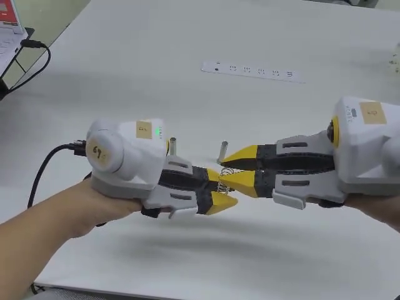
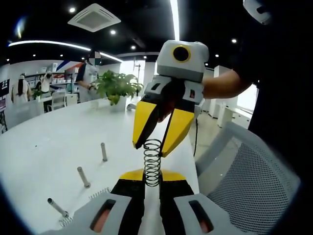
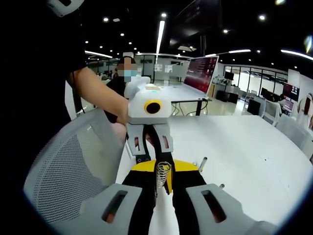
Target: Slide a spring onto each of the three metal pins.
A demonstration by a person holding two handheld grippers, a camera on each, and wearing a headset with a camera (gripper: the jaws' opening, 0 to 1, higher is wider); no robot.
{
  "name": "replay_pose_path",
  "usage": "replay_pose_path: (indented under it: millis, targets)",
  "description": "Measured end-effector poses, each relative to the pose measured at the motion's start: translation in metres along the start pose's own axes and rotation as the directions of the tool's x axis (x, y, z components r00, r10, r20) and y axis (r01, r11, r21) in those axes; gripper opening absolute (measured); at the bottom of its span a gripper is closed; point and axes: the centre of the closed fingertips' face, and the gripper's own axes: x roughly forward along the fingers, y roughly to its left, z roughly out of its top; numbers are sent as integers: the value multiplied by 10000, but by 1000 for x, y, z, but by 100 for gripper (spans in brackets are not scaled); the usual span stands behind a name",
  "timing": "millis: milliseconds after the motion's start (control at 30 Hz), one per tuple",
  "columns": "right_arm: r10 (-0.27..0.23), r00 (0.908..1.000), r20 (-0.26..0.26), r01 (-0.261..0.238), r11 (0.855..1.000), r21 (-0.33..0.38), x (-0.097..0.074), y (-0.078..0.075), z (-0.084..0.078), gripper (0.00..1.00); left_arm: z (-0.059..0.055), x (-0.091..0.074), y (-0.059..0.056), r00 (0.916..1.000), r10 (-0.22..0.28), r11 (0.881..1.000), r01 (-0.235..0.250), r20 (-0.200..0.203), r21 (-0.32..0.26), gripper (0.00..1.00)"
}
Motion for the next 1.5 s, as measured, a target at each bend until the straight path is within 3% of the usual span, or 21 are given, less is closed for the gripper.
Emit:
replay_pose_path:
  millis: [133, 233, 400, 1233, 1500]
  targets:
    - [8, 10000, 2, -8, 10000, 72, 0, 0, 0, 10, 0, 0, 0, 10000, -4, 10000, 4, -1, -10, 2]
    - [47, 9997, -240, -44, 9999, 108, 1, 1, -6, 13, 5, -1, 2, 9997, 44, 9999, -41, 226, -146, 2]
    - [-116, 9999, -35, 117, 9996, 259, 0, -2, -5, 11, 6, -1, 2, 9997, 24, 10000, -22, 242, -90, 2]
    - [-235, 9997, 104, 230, 9985, 488, 1, -3, -4, 8, 5, -3, 4, 9996, 177, 9990, -168, 208, -406, 3]
    - [-274, 9996, 107, 268, 9982, 533, 0, -4, -4, 8, 2, -3, 8, 9993, 347, 9979, -341, 113, -553, 8]
